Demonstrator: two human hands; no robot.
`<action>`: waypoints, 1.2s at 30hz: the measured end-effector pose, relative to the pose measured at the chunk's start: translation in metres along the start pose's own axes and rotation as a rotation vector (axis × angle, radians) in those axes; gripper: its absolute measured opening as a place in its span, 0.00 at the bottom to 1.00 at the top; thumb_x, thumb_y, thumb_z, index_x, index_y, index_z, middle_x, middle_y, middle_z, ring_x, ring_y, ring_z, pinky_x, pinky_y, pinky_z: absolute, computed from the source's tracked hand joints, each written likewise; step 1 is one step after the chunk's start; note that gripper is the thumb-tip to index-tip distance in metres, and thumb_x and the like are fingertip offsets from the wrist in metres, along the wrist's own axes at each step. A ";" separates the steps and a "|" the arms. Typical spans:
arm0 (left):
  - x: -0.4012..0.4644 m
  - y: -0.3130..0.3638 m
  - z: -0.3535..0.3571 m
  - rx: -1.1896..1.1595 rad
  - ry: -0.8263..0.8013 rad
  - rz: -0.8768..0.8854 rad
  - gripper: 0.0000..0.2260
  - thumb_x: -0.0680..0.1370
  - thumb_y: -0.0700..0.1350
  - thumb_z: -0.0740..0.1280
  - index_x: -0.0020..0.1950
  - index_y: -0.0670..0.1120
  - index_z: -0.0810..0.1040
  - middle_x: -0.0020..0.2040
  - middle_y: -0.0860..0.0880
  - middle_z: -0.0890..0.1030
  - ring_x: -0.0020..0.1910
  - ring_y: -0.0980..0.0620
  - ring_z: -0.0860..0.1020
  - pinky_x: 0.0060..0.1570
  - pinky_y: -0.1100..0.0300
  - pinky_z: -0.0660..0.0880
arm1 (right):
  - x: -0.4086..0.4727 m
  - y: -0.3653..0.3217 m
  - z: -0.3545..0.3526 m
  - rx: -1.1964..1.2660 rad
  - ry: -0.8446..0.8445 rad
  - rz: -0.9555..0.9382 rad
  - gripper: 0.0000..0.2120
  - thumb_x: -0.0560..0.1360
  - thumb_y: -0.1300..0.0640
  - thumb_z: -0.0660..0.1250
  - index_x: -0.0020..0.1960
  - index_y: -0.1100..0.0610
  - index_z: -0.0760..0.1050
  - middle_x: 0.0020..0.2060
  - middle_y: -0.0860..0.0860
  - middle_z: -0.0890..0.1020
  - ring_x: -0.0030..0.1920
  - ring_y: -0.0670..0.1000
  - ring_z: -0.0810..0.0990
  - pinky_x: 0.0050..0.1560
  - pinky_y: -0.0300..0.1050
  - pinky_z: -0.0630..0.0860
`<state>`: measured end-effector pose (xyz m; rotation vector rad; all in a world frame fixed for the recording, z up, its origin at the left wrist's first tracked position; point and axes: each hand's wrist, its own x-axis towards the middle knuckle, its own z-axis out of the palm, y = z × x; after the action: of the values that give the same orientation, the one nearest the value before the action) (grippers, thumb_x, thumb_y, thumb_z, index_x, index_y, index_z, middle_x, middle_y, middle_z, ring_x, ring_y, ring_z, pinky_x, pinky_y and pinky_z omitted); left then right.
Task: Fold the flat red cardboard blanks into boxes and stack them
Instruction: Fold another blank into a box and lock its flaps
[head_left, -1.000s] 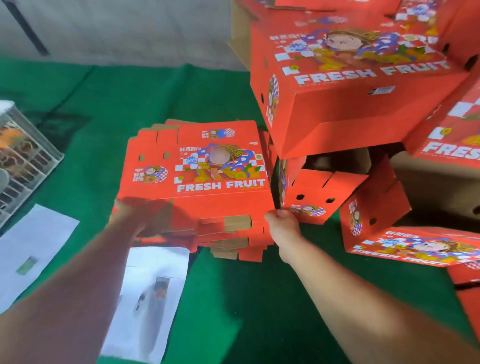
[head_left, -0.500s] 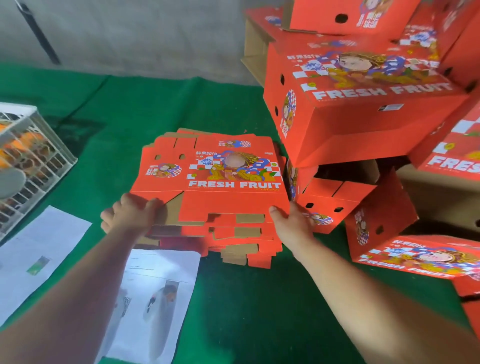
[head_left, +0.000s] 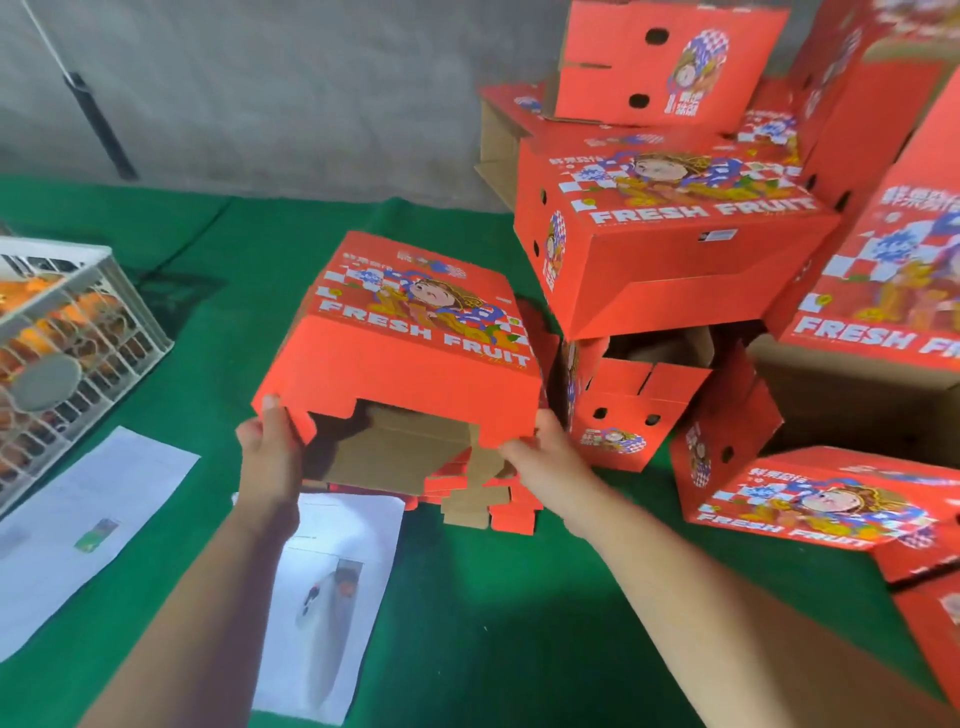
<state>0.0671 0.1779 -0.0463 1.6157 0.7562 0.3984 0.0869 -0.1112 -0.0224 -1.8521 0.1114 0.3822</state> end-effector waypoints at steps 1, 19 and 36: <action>-0.006 0.001 -0.002 -0.033 -0.002 0.011 0.23 0.82 0.64 0.54 0.58 0.45 0.71 0.49 0.52 0.68 0.48 0.50 0.74 0.53 0.53 0.74 | -0.002 -0.004 -0.003 0.052 0.068 -0.003 0.14 0.80 0.54 0.68 0.63 0.50 0.70 0.60 0.55 0.79 0.58 0.56 0.80 0.59 0.56 0.78; -0.062 0.009 -0.069 -0.095 -0.251 0.107 0.36 0.62 0.75 0.76 0.66 0.79 0.65 0.70 0.66 0.73 0.77 0.52 0.65 0.77 0.39 0.59 | -0.062 -0.062 -0.041 0.495 -0.001 -0.221 0.17 0.81 0.59 0.69 0.68 0.47 0.75 0.58 0.53 0.86 0.56 0.59 0.86 0.51 0.57 0.85; -0.130 0.082 -0.056 -0.155 -0.369 0.174 0.36 0.67 0.78 0.68 0.71 0.63 0.76 0.74 0.57 0.73 0.75 0.58 0.67 0.77 0.45 0.54 | -0.134 -0.070 -0.128 0.234 -0.109 -0.159 0.10 0.74 0.44 0.73 0.55 0.40 0.83 0.58 0.52 0.86 0.54 0.58 0.87 0.48 0.50 0.85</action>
<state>-0.0431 0.1292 0.0644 1.5540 0.2999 0.2646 0.0058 -0.2258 0.1174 -1.5933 -0.0630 0.3434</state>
